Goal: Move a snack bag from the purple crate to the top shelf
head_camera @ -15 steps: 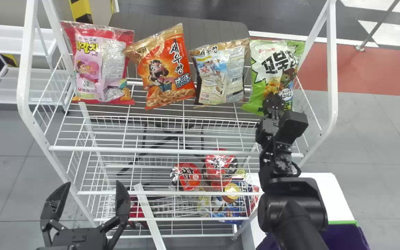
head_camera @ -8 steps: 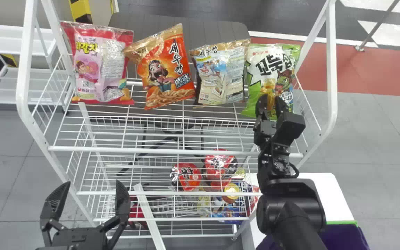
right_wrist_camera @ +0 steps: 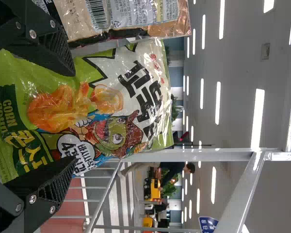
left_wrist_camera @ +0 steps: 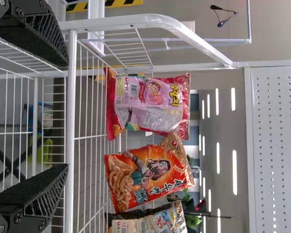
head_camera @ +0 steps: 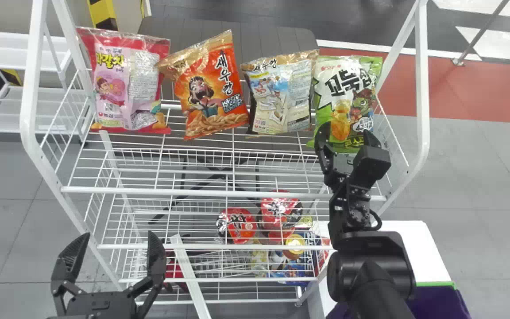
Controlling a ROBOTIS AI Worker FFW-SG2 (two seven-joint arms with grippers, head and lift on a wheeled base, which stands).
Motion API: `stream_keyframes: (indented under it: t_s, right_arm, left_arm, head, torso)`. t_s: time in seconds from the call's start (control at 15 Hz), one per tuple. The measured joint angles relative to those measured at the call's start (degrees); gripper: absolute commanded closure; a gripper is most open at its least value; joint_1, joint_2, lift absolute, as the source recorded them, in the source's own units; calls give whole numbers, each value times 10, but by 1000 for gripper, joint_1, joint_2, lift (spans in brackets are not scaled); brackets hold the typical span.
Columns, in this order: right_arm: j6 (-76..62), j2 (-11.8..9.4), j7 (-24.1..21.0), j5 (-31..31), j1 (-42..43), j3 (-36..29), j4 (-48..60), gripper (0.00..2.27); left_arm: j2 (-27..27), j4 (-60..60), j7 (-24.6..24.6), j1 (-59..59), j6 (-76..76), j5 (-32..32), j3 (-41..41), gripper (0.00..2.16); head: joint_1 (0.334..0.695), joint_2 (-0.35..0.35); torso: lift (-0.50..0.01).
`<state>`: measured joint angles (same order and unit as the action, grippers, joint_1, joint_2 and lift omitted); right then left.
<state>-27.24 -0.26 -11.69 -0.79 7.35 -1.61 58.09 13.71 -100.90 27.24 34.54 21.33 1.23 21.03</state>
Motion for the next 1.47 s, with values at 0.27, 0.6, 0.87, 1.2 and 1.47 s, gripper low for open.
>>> stream_keyframes:
  t_s: [0.27, 0.6, 0.87, 1.2, 1.47]
  right_arm:
    - [52, 0, 2, -1, -40, 7, 91, 235]
    - [241, 0, 14, -3, -143, 34, 328, 235]
    - [263, 0, 53, 1, -266, 47, 482, 232]
    - [159, -20, 57, 1, -419, 77, 552, 232]
    - [144, -55, 52, 19, -499, 99, 588, 232]
  left_arm:
    - [0, -1, 0, 1, 1, 0, -1, 63]
    - [-1, -4, 0, 2, 1, 0, -2, 63]
    - [2, -22, 4, 15, 12, 0, -7, 63]
    - [4, -55, 3, 32, 13, 5, -8, 63]
    - [4, -81, 3, 42, 5, 9, -11, 63]
  head:
    - [695, -144]
    - [695, -109]
    - [695, -73]
    - [695, -50]
    - [695, -32]
  torso:
    - [2]
    - [2]
    - [2]
    - [2]
    - [2]
